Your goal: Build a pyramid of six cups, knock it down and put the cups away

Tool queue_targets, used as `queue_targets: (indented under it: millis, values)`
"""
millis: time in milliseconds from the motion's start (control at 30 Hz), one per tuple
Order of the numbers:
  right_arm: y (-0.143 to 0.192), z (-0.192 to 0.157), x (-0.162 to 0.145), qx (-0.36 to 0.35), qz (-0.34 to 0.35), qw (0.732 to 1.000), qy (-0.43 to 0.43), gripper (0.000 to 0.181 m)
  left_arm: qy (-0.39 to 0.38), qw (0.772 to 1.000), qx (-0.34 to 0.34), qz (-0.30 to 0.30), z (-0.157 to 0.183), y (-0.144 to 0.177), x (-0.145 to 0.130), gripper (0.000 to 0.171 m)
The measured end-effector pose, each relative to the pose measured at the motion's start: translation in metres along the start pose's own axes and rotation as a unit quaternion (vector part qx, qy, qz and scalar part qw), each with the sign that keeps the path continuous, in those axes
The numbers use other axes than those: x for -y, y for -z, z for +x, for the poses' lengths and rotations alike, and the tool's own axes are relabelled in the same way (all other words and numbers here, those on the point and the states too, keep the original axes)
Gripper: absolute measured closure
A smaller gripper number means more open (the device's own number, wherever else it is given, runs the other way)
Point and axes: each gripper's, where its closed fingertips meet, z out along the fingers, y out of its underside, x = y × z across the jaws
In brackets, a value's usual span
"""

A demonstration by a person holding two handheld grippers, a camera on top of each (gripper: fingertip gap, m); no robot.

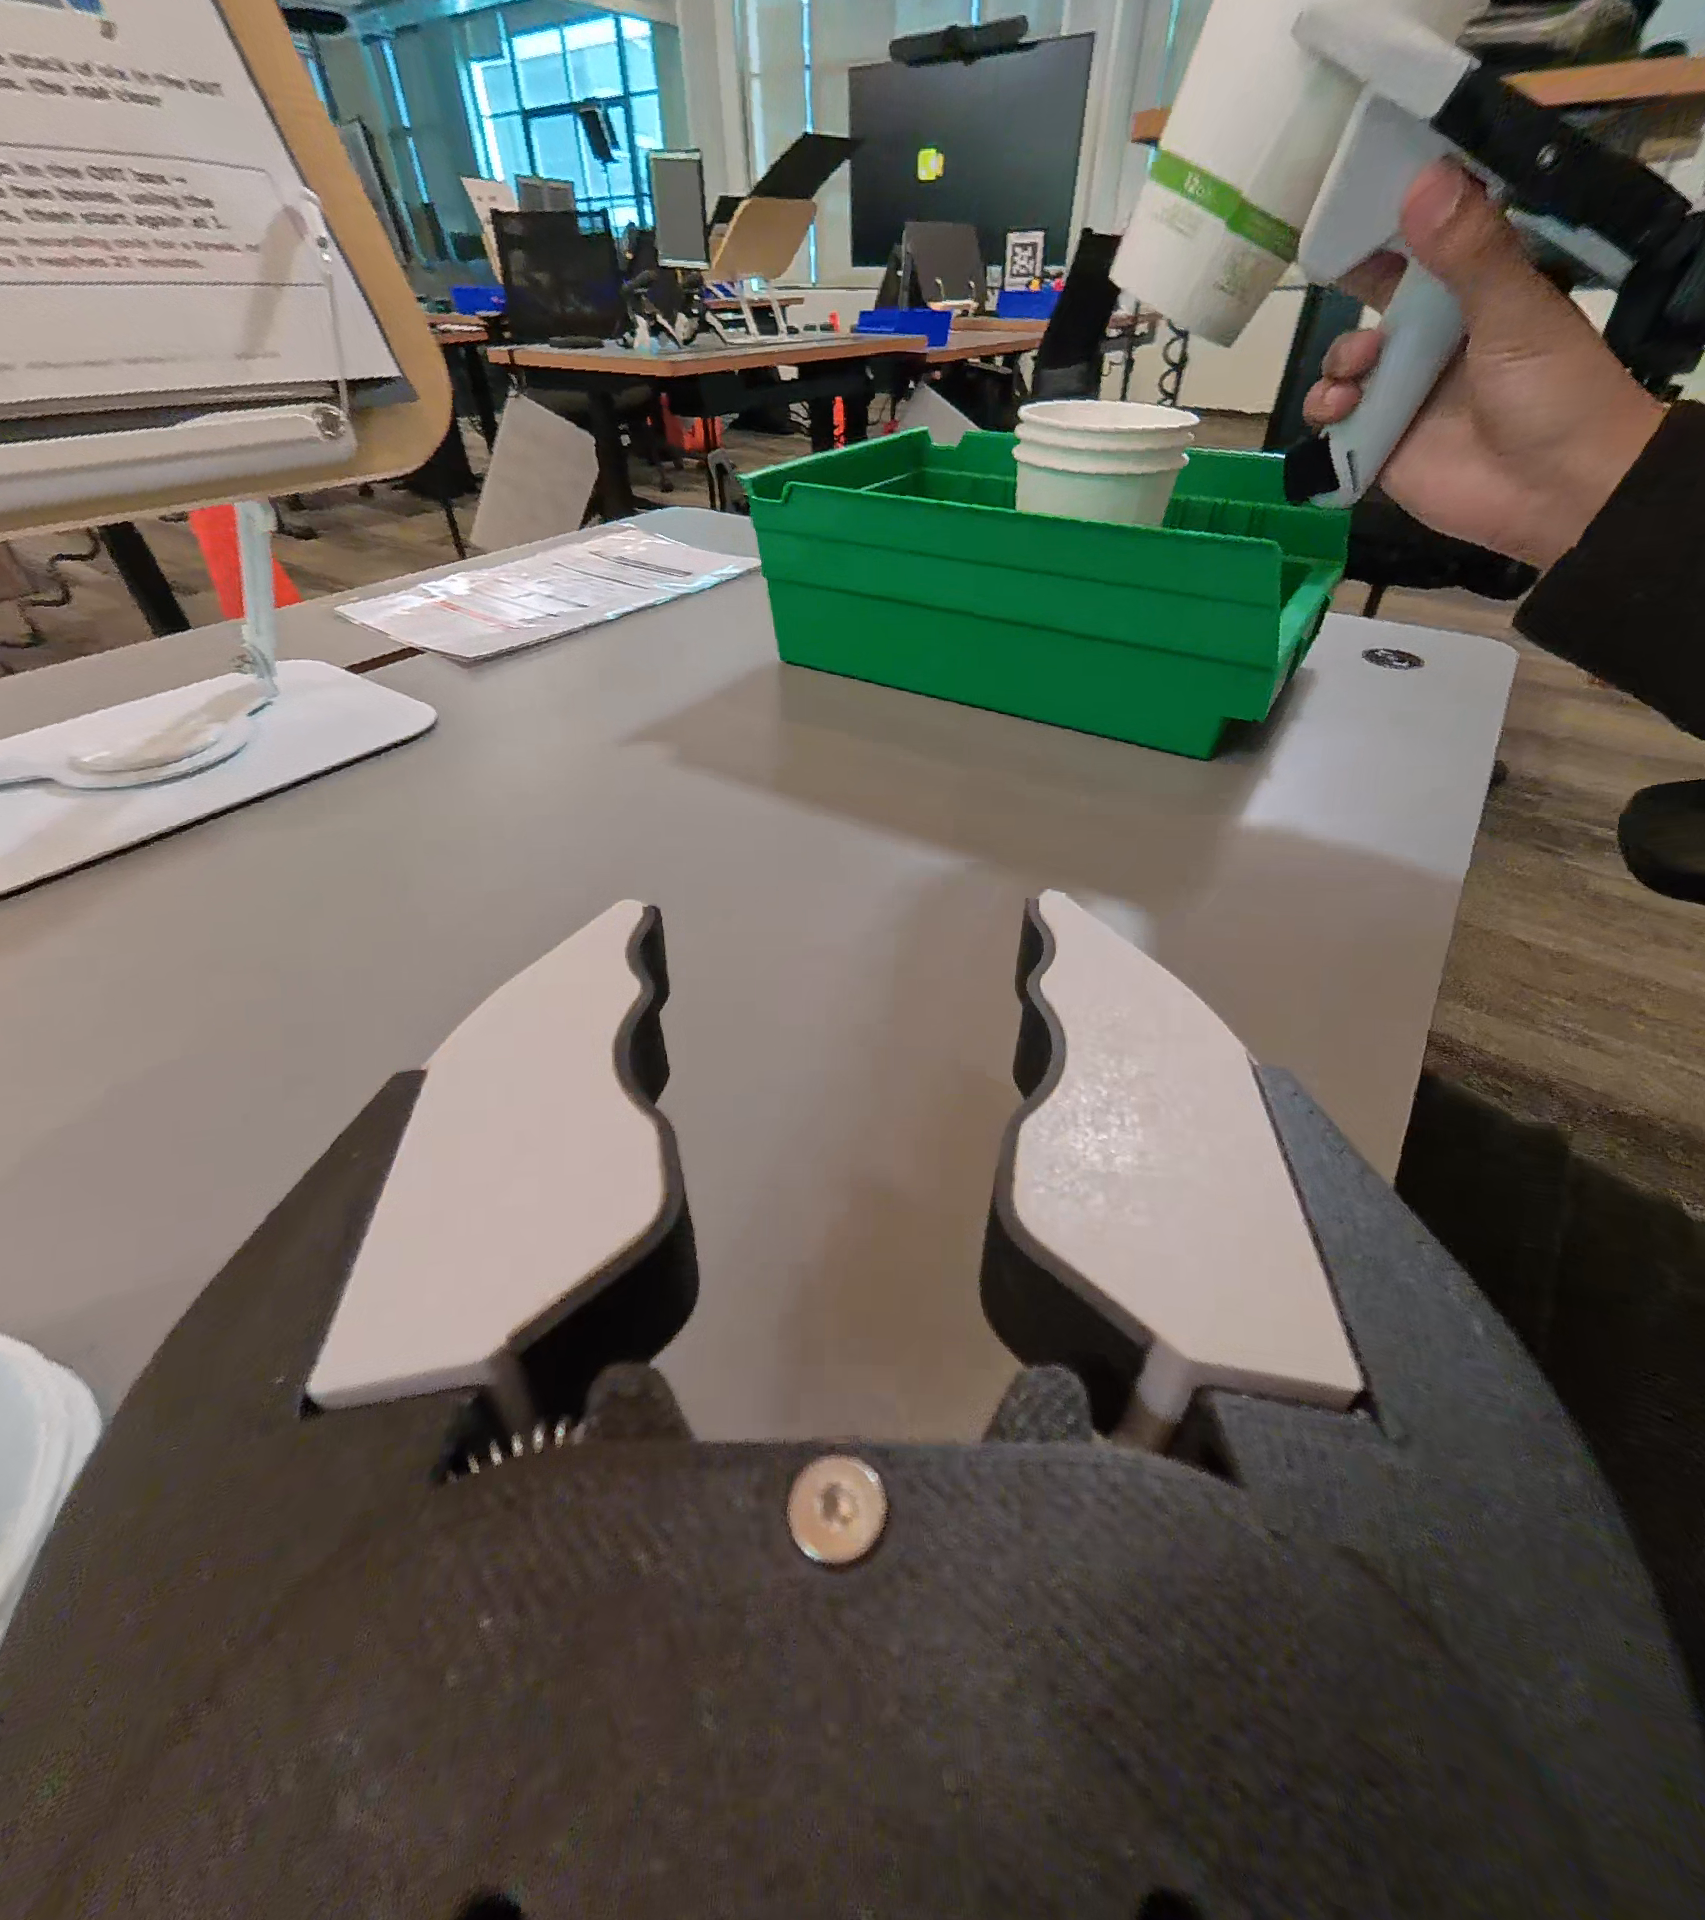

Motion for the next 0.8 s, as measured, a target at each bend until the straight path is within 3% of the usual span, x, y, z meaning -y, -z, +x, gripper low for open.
queue_targets:
  millis: [300, 633, 667, 733, 800]
  values:
    - [-0.02, 0.027, -0.05, -0.047, -0.085, 0.995, 0.027, 0.095, 0.009, 0.999, 0.034, -0.002, -0.014, 0.018, -0.003, 0.106]
    - [-0.022, 0.034, -0.08, -0.071, -0.139, 0.987, 0.031, 0.094, 0.007, 0.999, 0.05, -0.004, -0.02, 0.025, -0.005, 0.106]
    - [-0.021, 0.036, -0.081, -0.079, -0.142, 0.986, 0.027, 0.09, 0.006, 0.999, 0.049, -0.005, -0.02, 0.024, -0.005, 0.106]
    - [-0.018, 0.034, -0.086, -0.078, -0.16, 0.984, 0.001, 0.061, 0.004, 0.999, 0.048, -0.01, -0.019, 0.023, -0.007, 0.106]
    - [-0.011, 0.032, -0.087, -0.079, -0.172, 0.982, -0.027, 0.043, 0.0, 0.999, 0.05, -0.014, -0.019, 0.023, -0.008, 0.106]
